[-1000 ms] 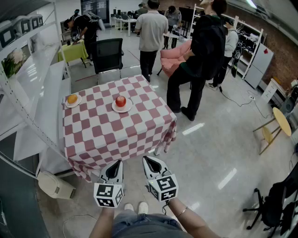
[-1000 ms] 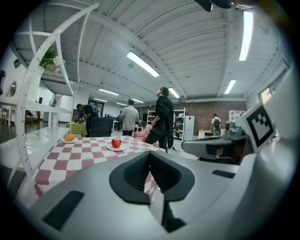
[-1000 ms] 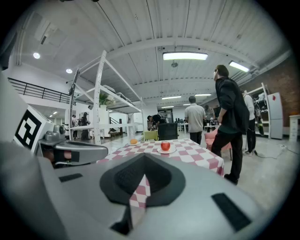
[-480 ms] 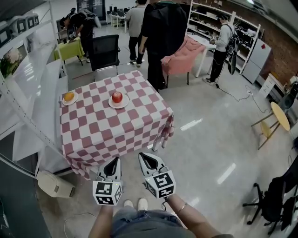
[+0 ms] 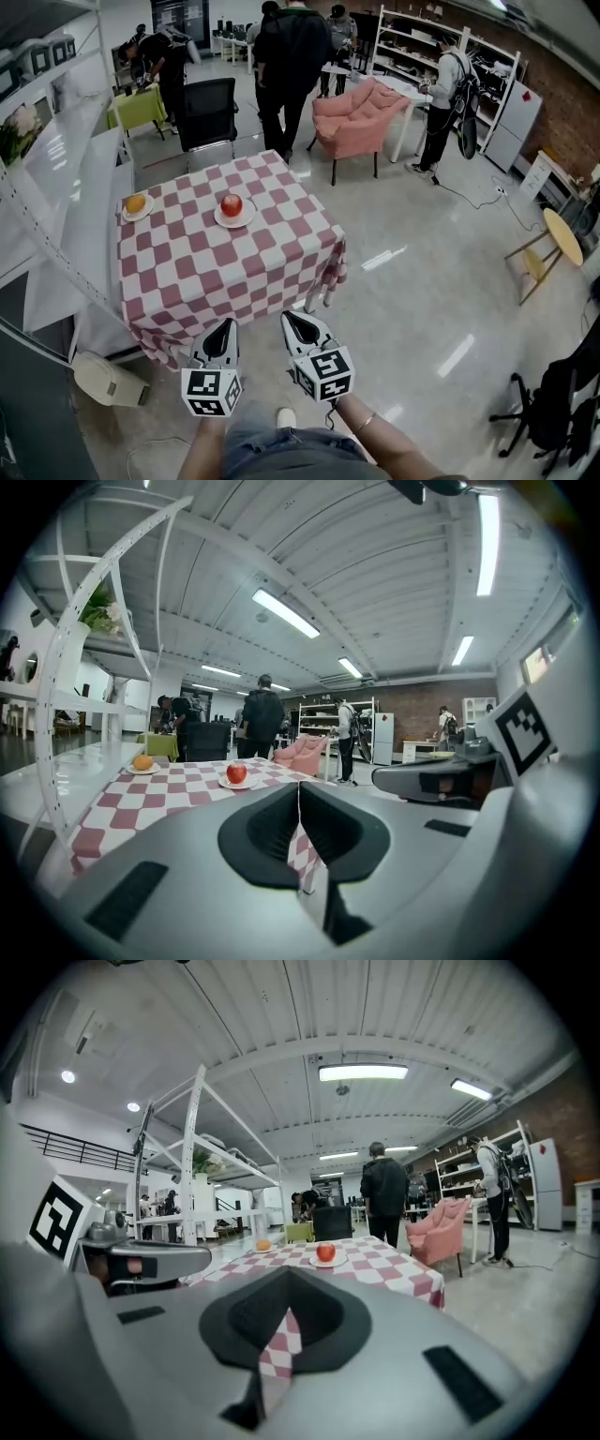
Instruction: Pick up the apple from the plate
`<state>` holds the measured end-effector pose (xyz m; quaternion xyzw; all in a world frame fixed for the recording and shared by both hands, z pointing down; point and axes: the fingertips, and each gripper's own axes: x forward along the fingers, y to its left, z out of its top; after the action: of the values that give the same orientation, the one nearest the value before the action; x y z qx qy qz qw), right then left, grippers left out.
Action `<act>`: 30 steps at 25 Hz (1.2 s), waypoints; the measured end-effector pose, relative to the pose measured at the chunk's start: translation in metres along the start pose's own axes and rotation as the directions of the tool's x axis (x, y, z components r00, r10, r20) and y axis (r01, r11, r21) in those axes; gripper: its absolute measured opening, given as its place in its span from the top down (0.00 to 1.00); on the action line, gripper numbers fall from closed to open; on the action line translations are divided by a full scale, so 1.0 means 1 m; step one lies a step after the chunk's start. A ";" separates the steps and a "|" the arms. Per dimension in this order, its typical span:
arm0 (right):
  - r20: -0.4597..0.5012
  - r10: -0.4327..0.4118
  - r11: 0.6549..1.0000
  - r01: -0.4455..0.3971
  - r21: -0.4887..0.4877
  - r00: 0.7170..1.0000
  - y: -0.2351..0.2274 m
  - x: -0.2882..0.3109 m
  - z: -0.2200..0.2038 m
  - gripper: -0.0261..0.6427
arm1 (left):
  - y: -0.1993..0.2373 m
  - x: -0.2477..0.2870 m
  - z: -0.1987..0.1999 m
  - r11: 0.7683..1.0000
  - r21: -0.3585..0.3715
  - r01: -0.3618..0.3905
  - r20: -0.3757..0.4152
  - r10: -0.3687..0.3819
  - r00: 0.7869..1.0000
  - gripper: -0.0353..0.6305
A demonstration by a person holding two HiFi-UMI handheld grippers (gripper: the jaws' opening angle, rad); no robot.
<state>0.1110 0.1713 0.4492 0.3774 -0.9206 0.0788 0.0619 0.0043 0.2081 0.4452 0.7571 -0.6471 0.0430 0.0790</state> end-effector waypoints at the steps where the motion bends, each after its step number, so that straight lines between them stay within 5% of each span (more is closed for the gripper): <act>1: 0.000 -0.005 1.000 0.005 -0.002 1.000 -0.002 0.001 0.000 0.95 | 0.002 0.001 0.001 1.000 -0.001 -0.004 0.002 0.004 1.000 0.92; 12: -0.015 -0.029 1.000 0.029 -0.003 0.999 -0.025 0.041 0.006 0.95 | 0.028 0.043 0.000 1.000 0.003 -0.013 -0.024 0.013 1.000 0.92; 30: -0.073 -0.083 0.996 0.085 0.026 0.994 -0.087 0.232 0.020 0.95 | 0.151 0.212 0.012 1.000 0.005 0.021 -0.070 -0.021 0.997 0.92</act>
<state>0.0071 -0.0523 0.4788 0.4138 -0.8998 0.1029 0.0925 -0.1114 -0.0232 0.4785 0.7621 -0.6358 0.0708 0.0998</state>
